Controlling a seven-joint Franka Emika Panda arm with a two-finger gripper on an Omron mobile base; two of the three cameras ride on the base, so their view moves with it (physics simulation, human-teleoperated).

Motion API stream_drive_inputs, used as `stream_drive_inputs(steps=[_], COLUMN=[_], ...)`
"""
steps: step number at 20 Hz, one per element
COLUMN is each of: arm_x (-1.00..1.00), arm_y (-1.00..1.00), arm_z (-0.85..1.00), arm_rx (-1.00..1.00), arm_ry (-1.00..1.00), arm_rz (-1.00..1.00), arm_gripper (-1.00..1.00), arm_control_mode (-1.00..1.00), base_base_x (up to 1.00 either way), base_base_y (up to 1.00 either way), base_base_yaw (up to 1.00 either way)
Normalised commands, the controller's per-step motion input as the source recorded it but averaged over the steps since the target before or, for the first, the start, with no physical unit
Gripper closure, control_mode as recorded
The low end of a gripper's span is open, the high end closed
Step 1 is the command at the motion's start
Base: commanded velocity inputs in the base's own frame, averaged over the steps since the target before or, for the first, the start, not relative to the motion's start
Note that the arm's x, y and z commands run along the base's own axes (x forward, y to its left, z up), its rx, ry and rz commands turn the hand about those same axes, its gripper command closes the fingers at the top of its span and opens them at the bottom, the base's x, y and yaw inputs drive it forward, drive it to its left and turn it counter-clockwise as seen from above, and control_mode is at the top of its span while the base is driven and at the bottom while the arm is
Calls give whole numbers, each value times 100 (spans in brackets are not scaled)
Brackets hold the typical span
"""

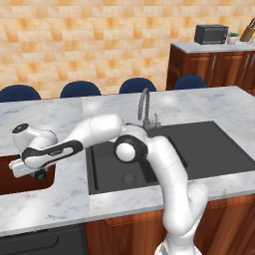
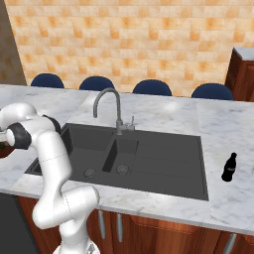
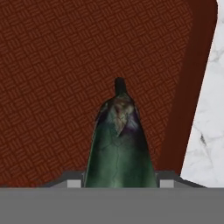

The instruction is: Pick up all produce items and place them in the sink. Turn on the sink faucet to wash them. Then turn the sink off and put them in the tray.

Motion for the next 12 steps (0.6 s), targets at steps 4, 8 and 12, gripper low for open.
stream_drive_inputs(steps=[4,8,12], arm_x=[46,45,21], arm_y=[2,17,5], arm_z=[-27,-26,0], arm_rx=[0,0,0], arm_ry=[9,9,5], arm_rz=[8,10,11], arm_gripper=[100,-100,-100], arm_control_mode=[-100,-100,-100], base_base_x=[0,0,0], base_base_y=[0,0,0], base_base_yaw=[0,0,0])
